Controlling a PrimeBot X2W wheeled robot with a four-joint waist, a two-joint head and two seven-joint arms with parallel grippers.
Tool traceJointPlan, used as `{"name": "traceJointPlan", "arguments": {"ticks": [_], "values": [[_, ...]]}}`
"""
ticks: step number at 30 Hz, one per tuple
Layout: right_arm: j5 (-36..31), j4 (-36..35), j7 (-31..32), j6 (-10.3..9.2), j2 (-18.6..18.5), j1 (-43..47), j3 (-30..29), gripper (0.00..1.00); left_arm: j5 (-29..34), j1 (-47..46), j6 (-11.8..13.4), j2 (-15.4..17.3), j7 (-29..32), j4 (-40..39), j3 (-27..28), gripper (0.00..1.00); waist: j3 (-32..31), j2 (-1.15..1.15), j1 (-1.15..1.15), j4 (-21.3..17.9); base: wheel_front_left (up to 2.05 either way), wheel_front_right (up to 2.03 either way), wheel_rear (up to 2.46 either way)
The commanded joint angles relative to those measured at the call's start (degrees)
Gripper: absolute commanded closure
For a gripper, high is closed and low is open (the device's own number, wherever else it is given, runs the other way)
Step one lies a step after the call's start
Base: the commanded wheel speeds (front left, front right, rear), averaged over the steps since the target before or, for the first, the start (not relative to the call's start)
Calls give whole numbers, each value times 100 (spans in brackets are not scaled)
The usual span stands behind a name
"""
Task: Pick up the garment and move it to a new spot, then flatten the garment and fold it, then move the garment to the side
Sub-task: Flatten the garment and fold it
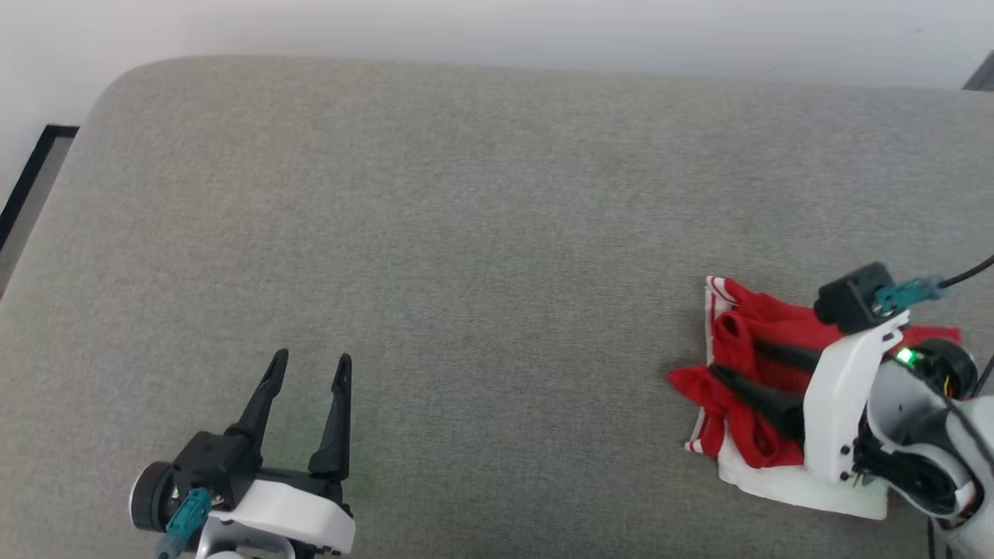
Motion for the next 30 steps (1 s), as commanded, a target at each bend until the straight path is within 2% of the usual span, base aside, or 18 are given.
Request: {"name": "traceJointPlan", "arguments": {"ticks": [1,7,12,17,25,28,30], "values": [[119,-89,-74,-3,-39,-41,-57,0,-30,41,-13,46,-10,7,22,0,-98,0,0,-113,0,0,0],[186,-132,-331,-3,-271,-10,-417,0,-87,116,-13,117,-10,64,-16,0,-266,0,0,-344,0,0,0],[158,66,-819,-3,-290,110,-604,0,-199,158,-13,113,-10,151,-78,0,-373,0,0,-480,0,0,0],[145,649,-1830,-3,-122,197,-659,0,-425,144,-13,103,-10,346,-166,0,-488,0,0,-646,0,0,0],[-322,1788,-4210,-3,236,135,-654,0,-506,109,-12,32,-10,428,99,0,-672,0,0,-797,0,0,0],[-535,1936,-4597,-2,393,150,-652,0,-453,90,-12,11,-10,366,212,0,-763,0,0,-823,0,0,0],[-924,1891,-4661,-4,404,139,-884,0,-410,116,-12,20,-10,321,249,0,-819,0,0,-833,0,0,0]]}}
